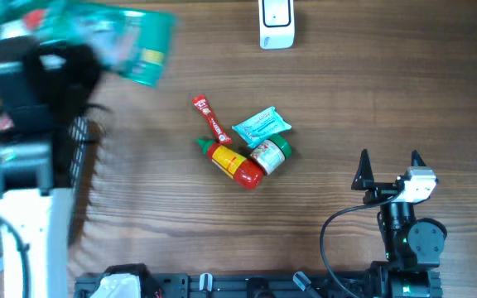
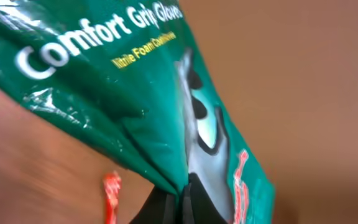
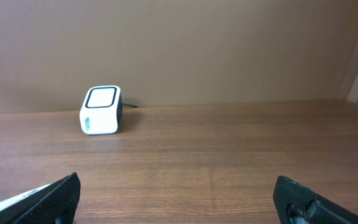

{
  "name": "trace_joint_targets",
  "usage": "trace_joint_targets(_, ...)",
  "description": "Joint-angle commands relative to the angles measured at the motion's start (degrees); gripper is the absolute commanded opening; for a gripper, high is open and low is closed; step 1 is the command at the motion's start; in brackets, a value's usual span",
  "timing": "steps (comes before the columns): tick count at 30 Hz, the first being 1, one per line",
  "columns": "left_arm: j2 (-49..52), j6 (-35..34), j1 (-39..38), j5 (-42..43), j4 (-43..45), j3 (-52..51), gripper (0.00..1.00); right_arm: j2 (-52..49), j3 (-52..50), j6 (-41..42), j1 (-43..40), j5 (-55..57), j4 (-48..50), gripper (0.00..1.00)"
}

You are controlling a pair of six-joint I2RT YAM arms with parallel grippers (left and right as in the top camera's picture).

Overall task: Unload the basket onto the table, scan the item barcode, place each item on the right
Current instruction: 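Carry the gloves pack with the left gripper and lay it right of the jar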

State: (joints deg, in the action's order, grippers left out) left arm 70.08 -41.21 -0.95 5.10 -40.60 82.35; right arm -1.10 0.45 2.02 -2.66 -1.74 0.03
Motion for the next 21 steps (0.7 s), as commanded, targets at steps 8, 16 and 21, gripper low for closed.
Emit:
trace_joint_targets(8, 11.61, -8.02, -30.16, -6.69, 0.76, -0.15, 0.04, 0.04, -0.15, -0.52, 0.35, -0.94, 0.11, 1.0)
trace_joint_targets(16, 29.75, -8.9, -41.46, -6.03, 5.38, -0.15, 0.04, 0.02, -0.15, -0.52, 0.35, -0.94, 0.11, 1.0)
trace_joint_targets(21, 36.72, -8.52, -44.59, -5.79, 5.51, -0.15, 0.04, 0.02, -0.15, -0.5, 0.35, -0.94, 0.11, 1.0)
